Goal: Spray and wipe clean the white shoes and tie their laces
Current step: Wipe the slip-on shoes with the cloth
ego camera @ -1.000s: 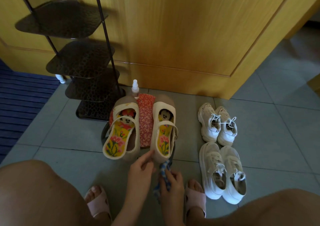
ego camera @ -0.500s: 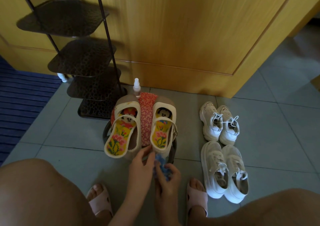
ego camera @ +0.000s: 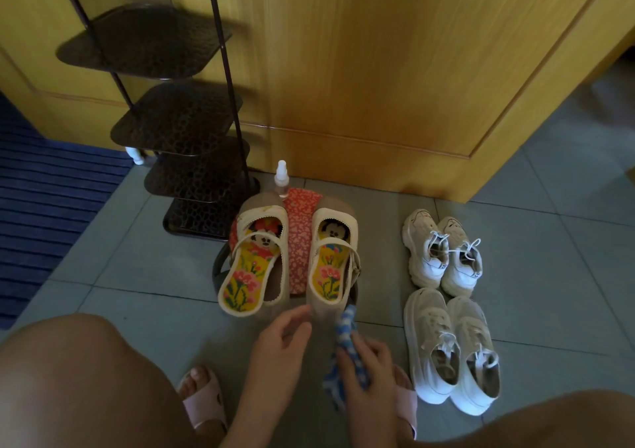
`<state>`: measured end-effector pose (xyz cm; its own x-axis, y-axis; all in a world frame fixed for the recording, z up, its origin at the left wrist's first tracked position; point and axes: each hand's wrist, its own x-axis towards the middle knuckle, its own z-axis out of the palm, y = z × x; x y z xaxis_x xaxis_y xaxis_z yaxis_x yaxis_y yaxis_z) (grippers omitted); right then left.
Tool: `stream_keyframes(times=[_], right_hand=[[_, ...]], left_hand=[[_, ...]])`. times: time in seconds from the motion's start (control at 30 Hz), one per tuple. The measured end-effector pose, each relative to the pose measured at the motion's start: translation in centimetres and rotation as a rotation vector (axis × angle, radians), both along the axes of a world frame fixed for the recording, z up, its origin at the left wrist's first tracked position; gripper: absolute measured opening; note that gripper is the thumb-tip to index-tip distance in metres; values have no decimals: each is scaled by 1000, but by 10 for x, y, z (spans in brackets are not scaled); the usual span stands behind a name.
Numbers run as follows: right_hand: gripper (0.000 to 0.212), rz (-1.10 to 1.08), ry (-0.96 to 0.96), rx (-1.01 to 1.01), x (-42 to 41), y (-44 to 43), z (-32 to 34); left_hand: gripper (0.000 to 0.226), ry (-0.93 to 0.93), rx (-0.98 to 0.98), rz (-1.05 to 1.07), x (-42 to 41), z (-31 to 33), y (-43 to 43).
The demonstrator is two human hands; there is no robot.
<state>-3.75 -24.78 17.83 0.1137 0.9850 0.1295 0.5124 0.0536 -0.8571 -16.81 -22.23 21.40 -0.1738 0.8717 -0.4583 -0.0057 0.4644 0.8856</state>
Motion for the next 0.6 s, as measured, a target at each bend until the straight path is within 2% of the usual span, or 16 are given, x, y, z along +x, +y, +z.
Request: stream_keyframes(times=[0.03, 0.1, 0.2, 0.3, 0.37, 0.47, 0.5, 0.6], right_hand=[[17, -9, 111, -2, -1, 6, 11], [30, 23, 299, -9, -5, 25, 43], [30, 153, 339, -21, -9, 70, 84], [26, 275, 149, -48, -23, 124, 99], [24, 379, 42, -90, -38, 156, 102], [24, 538, -150, -104, -65, 199, 99], [25, 593, -207, -82, -75, 212, 97], [26, 746, -331, -48, -104, 244, 85]], left_hand=[[27, -17, 35, -9, -3, 9, -2], [27, -43, 102, -17, -14, 34, -1], [25, -3, 217, -18, -34, 69, 12], [22, 88, 244, -4, -59, 89, 36], [22, 228, 207, -14, -82, 82, 62], [7, 457, 48, -83, -120, 51, 106], [13, 493, -47, -97, -128, 43, 117], [57, 452, -268, -134, -135, 29, 133]])
